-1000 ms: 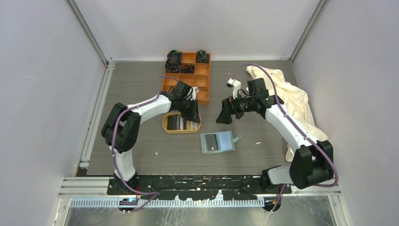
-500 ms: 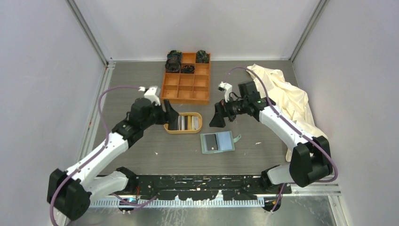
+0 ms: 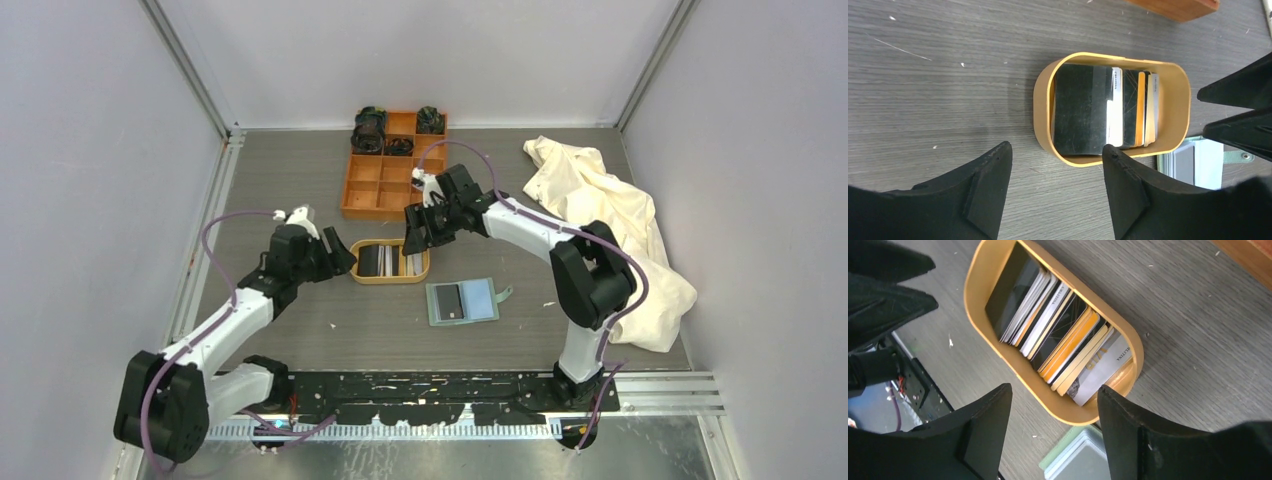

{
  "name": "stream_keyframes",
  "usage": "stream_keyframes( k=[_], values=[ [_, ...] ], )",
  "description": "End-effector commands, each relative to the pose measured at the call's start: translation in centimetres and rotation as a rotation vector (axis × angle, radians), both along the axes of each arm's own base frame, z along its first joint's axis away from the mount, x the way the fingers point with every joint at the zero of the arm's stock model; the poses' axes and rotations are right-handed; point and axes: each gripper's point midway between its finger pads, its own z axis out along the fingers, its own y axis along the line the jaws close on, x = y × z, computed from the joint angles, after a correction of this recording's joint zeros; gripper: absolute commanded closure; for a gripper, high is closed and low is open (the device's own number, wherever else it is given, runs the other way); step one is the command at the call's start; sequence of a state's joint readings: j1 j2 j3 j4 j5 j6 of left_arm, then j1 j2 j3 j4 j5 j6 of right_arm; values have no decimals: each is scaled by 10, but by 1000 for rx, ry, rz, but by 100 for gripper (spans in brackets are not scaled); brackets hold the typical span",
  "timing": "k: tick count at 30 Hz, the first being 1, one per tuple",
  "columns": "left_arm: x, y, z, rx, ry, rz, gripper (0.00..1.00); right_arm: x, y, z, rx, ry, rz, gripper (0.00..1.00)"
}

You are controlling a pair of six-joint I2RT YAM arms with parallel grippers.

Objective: Put the credit cards into the card holder
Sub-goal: Pick up the credit card from the storage box.

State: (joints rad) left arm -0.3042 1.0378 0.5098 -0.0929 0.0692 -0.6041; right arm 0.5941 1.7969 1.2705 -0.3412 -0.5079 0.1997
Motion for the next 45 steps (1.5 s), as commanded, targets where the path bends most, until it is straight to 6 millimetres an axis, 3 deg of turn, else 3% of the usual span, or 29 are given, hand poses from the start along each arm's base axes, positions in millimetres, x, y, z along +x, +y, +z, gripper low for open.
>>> stream_keyframes(
  k=[1, 10, 18, 30, 37, 45],
  values=[
    [20, -17, 19, -74, -46, -40, 36, 20, 23, 13, 18, -23, -109, 32],
    [24, -19, 5, -72, -12, -38, 50, 22, 41, -4, 31, 98, -213, 33],
    [26, -20, -3, -78, 12, -30, 56, 35, 37, -14, -27, 120, -382, 32],
    [27, -29, -12, -106, 56, -57, 74, 26, 46, -37, -60, 207, -438, 30],
    [25, -32, -13, -120, 64, -71, 79, 19, 55, -31, -9, 244, -395, 33],
    [21, -37, -12, -154, 66, -86, 83, 12, 68, 1, 138, 288, -301, 46]
  ],
)
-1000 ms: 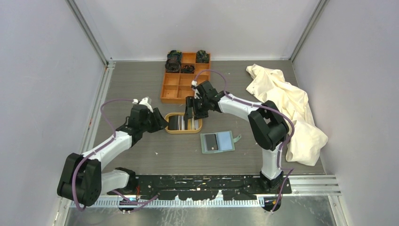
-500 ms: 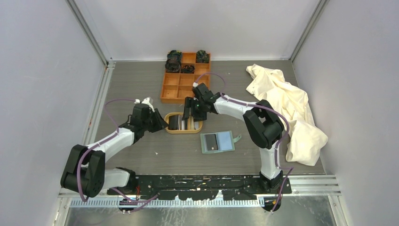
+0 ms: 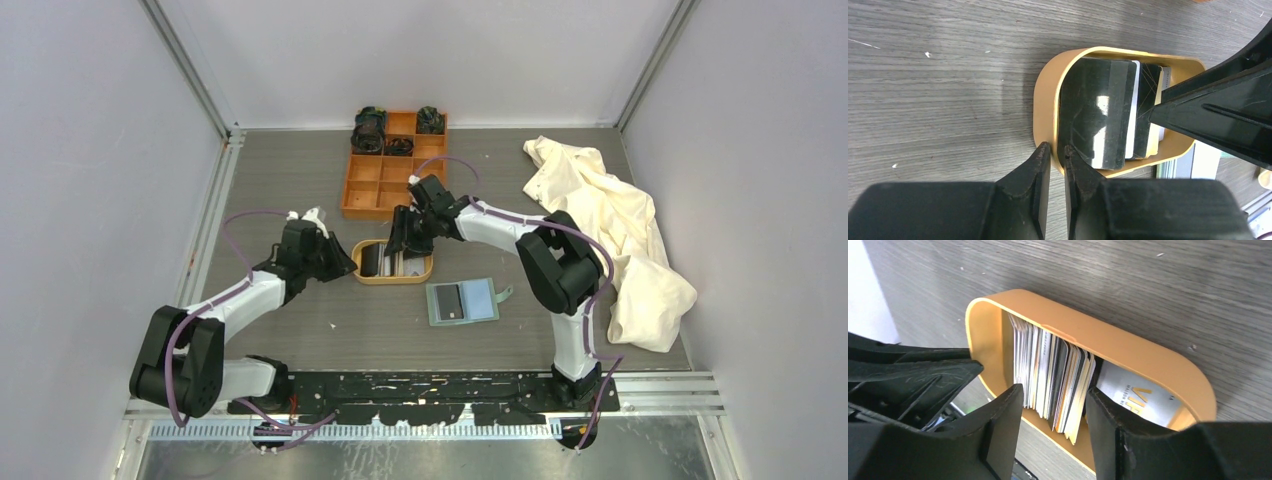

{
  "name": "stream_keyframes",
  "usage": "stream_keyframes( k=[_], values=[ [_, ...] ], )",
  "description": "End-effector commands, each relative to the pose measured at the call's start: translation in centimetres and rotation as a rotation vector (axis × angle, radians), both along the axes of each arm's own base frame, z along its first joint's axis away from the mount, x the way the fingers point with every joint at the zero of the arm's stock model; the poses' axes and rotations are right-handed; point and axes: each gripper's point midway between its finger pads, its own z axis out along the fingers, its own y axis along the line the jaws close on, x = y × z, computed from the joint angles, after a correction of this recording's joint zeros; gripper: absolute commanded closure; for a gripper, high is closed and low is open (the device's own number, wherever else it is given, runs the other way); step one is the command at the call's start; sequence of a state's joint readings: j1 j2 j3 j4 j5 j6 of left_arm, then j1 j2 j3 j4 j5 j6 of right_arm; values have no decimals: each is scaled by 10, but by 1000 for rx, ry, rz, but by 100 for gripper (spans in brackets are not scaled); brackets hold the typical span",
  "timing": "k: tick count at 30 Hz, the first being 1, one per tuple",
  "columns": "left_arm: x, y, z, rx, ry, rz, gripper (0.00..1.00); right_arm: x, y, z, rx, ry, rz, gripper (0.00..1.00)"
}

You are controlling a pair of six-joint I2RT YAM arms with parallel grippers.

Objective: Put the credit cards into the card holder
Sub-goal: Pick up the credit card from the storage box.

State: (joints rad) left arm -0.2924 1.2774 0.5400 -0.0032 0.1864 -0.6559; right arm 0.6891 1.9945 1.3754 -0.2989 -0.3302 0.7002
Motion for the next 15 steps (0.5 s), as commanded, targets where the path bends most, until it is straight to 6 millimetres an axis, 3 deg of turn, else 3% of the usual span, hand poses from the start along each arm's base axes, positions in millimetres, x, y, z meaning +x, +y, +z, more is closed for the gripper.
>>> stream_keyframes(
  k=[1, 6, 10, 15],
  values=[
    [13, -16, 28, -90, -88, -29, 83, 4, 20, 46, 173, -35, 45, 47],
    [11, -21, 28, -124, -80, -39, 85, 8, 15, 32, 158, -10, 30, 48],
    [9, -26, 26, -150, -70, -49, 86, 14, 9, 28, 167, 7, 23, 59],
    [6, -31, 28, -176, -72, -55, 86, 14, 8, 25, 179, 25, 43, 56]
  ],
)
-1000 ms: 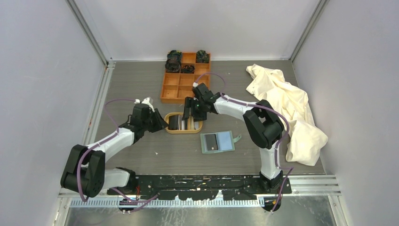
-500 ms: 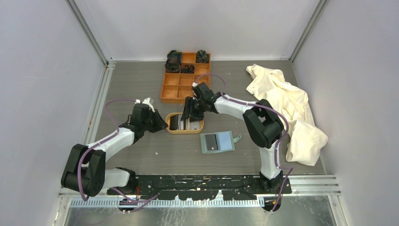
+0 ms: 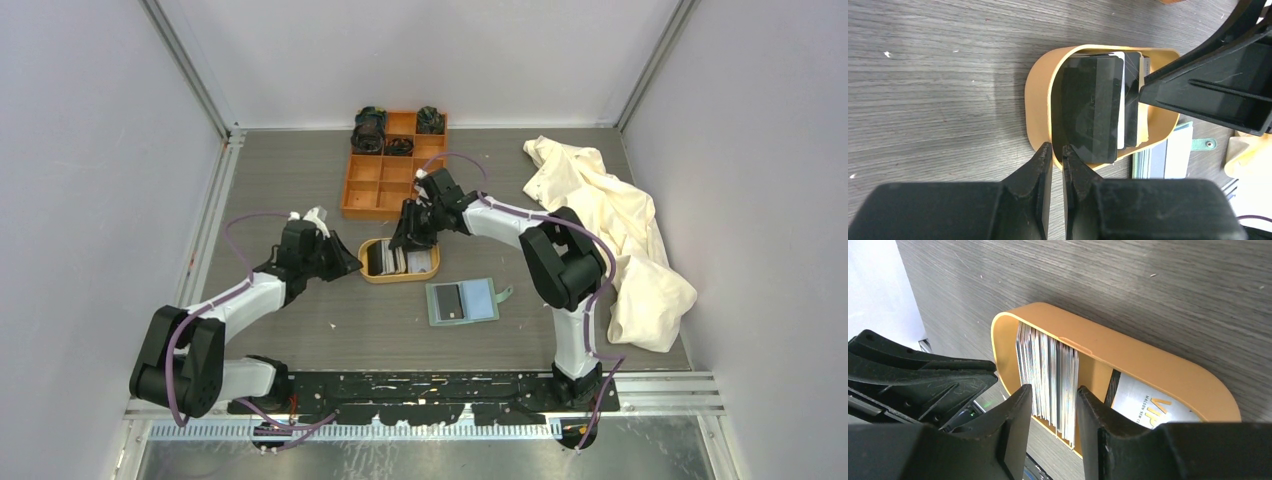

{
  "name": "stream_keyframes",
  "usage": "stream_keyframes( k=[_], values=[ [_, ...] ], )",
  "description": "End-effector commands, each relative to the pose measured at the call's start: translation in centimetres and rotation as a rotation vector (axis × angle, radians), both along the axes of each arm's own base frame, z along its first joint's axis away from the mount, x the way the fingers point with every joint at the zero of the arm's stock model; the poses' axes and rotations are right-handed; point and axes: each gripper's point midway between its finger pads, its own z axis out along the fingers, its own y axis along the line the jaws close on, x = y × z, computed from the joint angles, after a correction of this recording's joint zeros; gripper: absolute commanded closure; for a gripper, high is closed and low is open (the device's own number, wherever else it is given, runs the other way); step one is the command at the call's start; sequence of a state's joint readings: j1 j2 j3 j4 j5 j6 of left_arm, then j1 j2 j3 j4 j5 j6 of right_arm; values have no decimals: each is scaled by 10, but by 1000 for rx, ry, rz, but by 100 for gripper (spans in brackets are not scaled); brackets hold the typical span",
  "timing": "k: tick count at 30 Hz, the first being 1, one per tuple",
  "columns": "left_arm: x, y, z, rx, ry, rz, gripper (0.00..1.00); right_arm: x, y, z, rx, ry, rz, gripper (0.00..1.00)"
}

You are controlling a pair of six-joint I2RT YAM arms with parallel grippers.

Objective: Put the credit cards into the card holder
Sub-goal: Pick up the credit card from the storage box.

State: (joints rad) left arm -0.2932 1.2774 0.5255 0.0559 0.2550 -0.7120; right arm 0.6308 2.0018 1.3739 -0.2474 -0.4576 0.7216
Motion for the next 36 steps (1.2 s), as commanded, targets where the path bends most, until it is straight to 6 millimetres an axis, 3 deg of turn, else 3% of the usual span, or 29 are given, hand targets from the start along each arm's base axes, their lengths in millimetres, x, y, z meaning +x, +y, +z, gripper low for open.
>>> stream_keyframes(
  k=[1, 10, 17, 25, 36],
  values=[
    [6, -19, 20, -88, -66, -39, 86, 2, 10, 10, 69, -10, 41, 54],
    [0, -27, 20, -108, -64, -49, 87, -7, 16, -2, 92, 60, 91, 48],
    [-4, -25, 24, -113, -73, -35, 87, -12, 21, 11, 161, 73, 141, 49],
    [-10, -17, 35, -106, -107, -8, 87, 0, 5, 30, 229, 68, 136, 52],
    [-23, -12, 49, -109, -132, -10, 85, 5, -9, 24, 186, 63, 119, 61]
  ],
)
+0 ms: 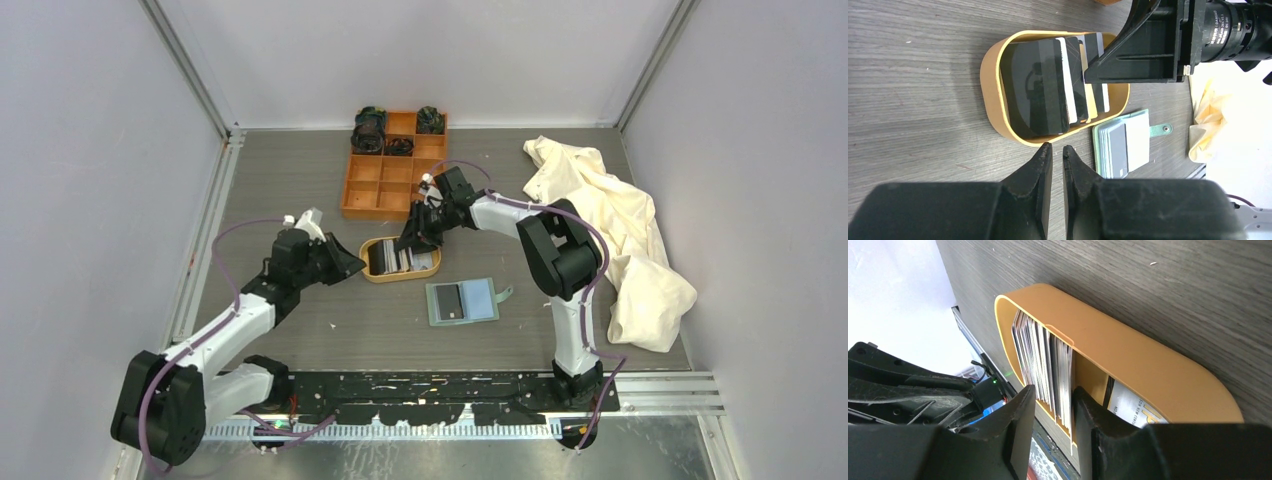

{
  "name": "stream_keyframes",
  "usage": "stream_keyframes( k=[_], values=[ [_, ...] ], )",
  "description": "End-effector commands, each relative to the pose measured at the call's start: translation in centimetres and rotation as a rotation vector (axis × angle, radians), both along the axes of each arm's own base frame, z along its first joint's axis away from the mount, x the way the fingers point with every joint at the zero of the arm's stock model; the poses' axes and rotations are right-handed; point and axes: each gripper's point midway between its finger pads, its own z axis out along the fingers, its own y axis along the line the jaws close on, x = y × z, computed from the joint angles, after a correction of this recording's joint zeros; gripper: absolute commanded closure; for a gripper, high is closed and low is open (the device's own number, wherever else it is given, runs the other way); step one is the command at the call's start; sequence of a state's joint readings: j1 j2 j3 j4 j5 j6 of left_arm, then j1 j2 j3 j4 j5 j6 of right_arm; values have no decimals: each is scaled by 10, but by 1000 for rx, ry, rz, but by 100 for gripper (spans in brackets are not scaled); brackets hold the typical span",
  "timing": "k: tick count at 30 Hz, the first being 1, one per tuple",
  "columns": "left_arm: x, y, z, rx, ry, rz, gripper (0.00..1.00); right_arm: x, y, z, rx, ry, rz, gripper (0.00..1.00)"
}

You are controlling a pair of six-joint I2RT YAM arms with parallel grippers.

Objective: Put the credit cards into the card holder
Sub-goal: Pick up the credit card from the storage box.

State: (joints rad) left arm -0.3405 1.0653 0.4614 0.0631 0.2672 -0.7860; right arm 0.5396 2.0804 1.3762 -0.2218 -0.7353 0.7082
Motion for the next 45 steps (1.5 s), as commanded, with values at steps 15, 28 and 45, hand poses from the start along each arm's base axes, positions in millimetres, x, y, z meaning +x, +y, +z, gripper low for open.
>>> stream_keyframes(
  k=[15, 28, 45],
  values=[
    [-22, 2, 23, -61, -56, -8, 85, 15, -21, 15, -76, -122, -11, 79],
    [-32, -1, 26, -93, -63, -17, 85, 20, -35, 21, -76, -132, -27, 72],
    [-40, -13, 30, -127, -62, -52, 85, 22, -45, 25, -119, -187, -13, 99]
  ],
)
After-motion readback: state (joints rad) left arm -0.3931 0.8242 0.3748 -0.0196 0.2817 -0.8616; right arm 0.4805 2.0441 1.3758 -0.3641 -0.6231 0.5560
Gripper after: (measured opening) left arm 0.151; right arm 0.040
